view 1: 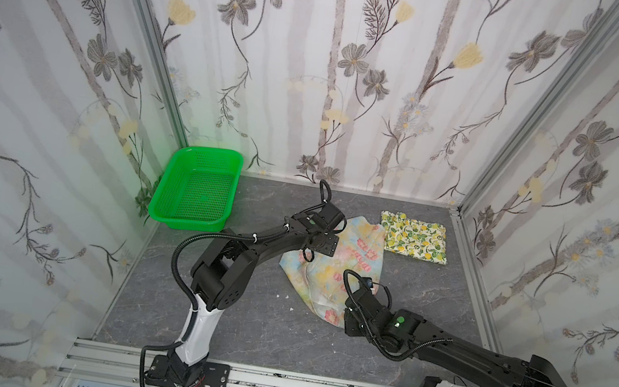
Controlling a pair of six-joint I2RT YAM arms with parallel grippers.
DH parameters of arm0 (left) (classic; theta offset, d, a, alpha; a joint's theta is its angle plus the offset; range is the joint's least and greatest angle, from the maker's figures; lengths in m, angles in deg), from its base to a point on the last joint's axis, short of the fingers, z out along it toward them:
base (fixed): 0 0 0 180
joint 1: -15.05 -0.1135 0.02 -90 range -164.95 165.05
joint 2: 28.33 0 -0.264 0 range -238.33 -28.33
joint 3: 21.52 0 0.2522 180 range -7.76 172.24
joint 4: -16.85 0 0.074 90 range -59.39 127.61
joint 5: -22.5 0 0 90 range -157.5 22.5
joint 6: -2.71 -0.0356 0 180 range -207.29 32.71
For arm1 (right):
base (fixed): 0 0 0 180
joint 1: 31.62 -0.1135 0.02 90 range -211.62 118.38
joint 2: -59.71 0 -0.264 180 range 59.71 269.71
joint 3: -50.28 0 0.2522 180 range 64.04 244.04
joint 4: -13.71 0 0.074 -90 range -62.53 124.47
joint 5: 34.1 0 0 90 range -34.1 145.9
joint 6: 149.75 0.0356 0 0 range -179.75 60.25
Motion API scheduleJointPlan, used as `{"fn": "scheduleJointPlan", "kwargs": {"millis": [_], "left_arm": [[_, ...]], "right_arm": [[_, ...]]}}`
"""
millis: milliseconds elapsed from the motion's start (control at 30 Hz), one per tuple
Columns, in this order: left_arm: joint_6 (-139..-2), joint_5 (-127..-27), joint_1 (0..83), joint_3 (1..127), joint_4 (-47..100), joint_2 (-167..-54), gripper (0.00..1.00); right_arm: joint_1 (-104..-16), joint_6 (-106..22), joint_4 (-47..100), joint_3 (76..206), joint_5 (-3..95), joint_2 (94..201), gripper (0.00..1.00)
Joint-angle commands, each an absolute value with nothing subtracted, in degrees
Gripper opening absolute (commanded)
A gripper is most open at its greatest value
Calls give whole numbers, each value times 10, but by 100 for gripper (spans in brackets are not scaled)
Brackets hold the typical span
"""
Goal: Fold and stack the skirts
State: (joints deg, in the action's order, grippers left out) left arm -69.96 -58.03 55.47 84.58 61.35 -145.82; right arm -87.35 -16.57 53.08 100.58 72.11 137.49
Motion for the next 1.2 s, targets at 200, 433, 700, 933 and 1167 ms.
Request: {"fn": "scheduleJointPlan", "kwargs": {"millis": [200, 433, 700, 933, 1167], "left_arm": [[-737, -500, 556, 836, 670, -1458, 60], [-739, -485, 555, 860, 669, -1484, 49], [-755, -477, 556, 893, 669, -1501, 48], [-765, -475, 556, 906, 669, -1515, 48], [-776, -475, 556, 921, 669, -1532, 27]], "right_arm": [[-861, -139, 498, 992, 703, 1362, 60], [-860, -136, 489, 991, 689, 1361, 59], [-859, -131, 487, 984, 685, 1361, 58], [-859, -128, 485, 983, 682, 1361, 59], [-859, -117, 493, 978, 675, 1359, 58]]}}
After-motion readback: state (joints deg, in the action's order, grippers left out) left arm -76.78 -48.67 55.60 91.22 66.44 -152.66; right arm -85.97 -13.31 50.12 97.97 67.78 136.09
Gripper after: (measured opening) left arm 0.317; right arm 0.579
